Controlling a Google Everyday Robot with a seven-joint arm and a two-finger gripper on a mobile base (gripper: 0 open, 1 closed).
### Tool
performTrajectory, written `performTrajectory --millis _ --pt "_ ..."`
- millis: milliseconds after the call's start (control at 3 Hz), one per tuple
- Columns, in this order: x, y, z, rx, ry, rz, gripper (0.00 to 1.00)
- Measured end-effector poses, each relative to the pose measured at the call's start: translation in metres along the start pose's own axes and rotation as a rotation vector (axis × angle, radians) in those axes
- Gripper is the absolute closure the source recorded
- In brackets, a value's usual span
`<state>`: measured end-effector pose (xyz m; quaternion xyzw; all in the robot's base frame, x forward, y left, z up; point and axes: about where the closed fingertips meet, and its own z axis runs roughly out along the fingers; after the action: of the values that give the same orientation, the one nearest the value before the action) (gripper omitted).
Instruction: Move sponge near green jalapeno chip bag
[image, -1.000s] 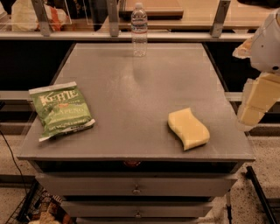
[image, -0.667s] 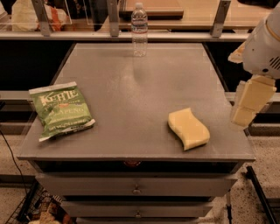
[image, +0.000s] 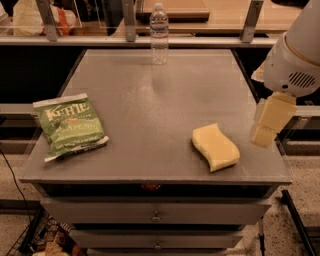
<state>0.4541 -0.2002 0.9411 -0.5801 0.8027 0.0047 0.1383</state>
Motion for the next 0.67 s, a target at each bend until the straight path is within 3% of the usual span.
performTrajectory --millis 667 --pt "-0.019 0.012 0.030 -0.018 0.028 0.092 0.00"
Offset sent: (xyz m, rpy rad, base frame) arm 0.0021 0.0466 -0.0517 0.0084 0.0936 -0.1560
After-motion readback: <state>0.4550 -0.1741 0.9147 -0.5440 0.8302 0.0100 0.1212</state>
